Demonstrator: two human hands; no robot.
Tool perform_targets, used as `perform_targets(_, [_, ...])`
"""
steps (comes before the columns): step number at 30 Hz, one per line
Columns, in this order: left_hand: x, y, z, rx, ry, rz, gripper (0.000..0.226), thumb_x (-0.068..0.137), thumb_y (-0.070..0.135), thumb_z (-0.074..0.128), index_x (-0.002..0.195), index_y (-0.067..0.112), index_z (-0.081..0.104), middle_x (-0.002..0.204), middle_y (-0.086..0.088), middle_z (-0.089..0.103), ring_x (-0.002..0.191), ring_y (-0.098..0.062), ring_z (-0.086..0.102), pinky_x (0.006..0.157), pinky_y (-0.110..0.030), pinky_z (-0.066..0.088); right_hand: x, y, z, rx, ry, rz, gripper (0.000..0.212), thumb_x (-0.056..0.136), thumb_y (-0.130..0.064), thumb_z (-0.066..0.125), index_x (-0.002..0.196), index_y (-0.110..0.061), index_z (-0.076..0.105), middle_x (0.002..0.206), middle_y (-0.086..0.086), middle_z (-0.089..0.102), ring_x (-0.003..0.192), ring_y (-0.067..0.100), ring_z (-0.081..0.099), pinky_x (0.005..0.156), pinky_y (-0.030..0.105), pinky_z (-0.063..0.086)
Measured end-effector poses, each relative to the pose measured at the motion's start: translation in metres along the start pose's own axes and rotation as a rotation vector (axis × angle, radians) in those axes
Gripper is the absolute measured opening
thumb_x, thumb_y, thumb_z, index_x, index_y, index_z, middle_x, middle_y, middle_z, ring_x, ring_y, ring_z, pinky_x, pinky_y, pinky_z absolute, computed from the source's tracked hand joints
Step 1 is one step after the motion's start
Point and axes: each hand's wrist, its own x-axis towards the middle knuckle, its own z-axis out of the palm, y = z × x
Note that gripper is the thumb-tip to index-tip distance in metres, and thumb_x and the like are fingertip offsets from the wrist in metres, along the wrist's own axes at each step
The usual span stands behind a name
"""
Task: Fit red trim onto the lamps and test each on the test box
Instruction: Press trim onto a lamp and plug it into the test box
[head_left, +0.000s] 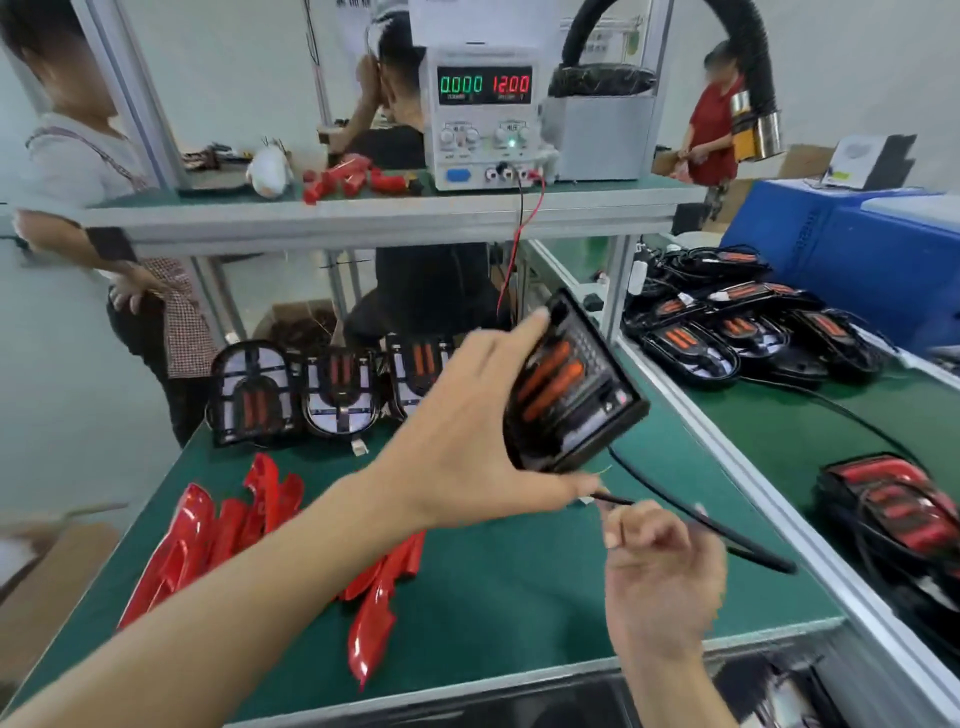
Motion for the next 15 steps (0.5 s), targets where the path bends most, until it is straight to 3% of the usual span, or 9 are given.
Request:
perform_targets(2, [-0.004, -0.008, 0.018, -0.005, -0.067, -0.001, 0.124, 0.065, 0.056, 0.088, 0.160, 0.010, 0.023, 0.140, -0.004, 0.044, 0.135, -0.017, 0.040, 0.117, -0.036, 0.034, 0.004, -0.007, 0.004, 0.112, 0.069, 0.017, 0.056, 0.096, -0.035, 0.041, 0.044, -0.016, 0.049, 0.052, 0.002, 0.042, 0.054, 0.023, 0.043, 0.091, 0.043, 0.041])
perform_targets(5, [-0.012, -0.016, 0.036, 0.029, -0.110, 0.003, 0.126, 0.064, 0.066, 0.082, 0.162, 0.020, 0.017, 0.146, 0.001, 0.036, 0.139, -0.016, 0.036, 0.118, -0.037, 0.033, 0.017, -0.023, 0.016, 0.233, 0.089, -0.036, 0.047, 0.083, -0.045, 0.049, 0.043, -0.020, 0.047, 0.049, 0.000, 0.039, 0.051, 0.021, 0.039, 0.086, 0.038, 0.050])
perform_targets(8, [-0.014, -0.018, 0.042, 0.115, -0.079, 0.062, 0.127, 0.063, 0.071, 0.078, 0.163, 0.022, 0.015, 0.148, -0.002, 0.035, 0.140, -0.019, 0.035, 0.119, -0.035, 0.032, 0.032, -0.040, 0.029, 0.325, 0.033, -0.068, 0.050, 0.085, -0.051, 0.051, 0.048, -0.019, 0.042, 0.054, 0.002, 0.031, 0.053, 0.021, 0.033, 0.092, 0.040, 0.055])
perform_targets(11, [-0.013, -0.014, 0.041, 0.133, -0.021, 0.106, 0.126, 0.063, 0.070, 0.078, 0.162, 0.021, 0.018, 0.149, -0.002, 0.036, 0.140, -0.021, 0.037, 0.117, -0.036, 0.034, 0.039, -0.043, 0.034, 0.314, -0.050, -0.016, 0.054, 0.084, -0.054, 0.060, 0.051, -0.013, 0.045, 0.059, 0.005, 0.034, 0.056, 0.023, 0.039, 0.089, 0.040, 0.056])
perform_targets(13, [-0.015, -0.015, 0.041, 0.147, -0.021, 0.112, 0.125, 0.063, 0.071, 0.077, 0.162, 0.022, 0.019, 0.149, -0.003, 0.035, 0.139, -0.022, 0.037, 0.116, -0.036, 0.035, 0.039, -0.040, 0.038, 0.284, 0.031, 0.071, 0.054, 0.084, -0.055, 0.061, 0.052, -0.015, 0.045, 0.059, 0.005, 0.037, 0.054, 0.022, 0.043, 0.081, 0.037, 0.057])
perform_targets(15, [-0.022, -0.017, 0.044, 0.159, -0.056, 0.087, 0.124, 0.063, 0.073, 0.076, 0.161, 0.023, 0.021, 0.148, -0.004, 0.035, 0.136, -0.023, 0.038, 0.115, -0.038, 0.037, 0.036, -0.031, 0.037, 0.368, 0.215, 0.241, 0.053, 0.091, -0.054, 0.055, 0.056, -0.016, 0.045, 0.062, 0.005, 0.041, 0.054, 0.021, 0.046, 0.077, 0.033, 0.053])
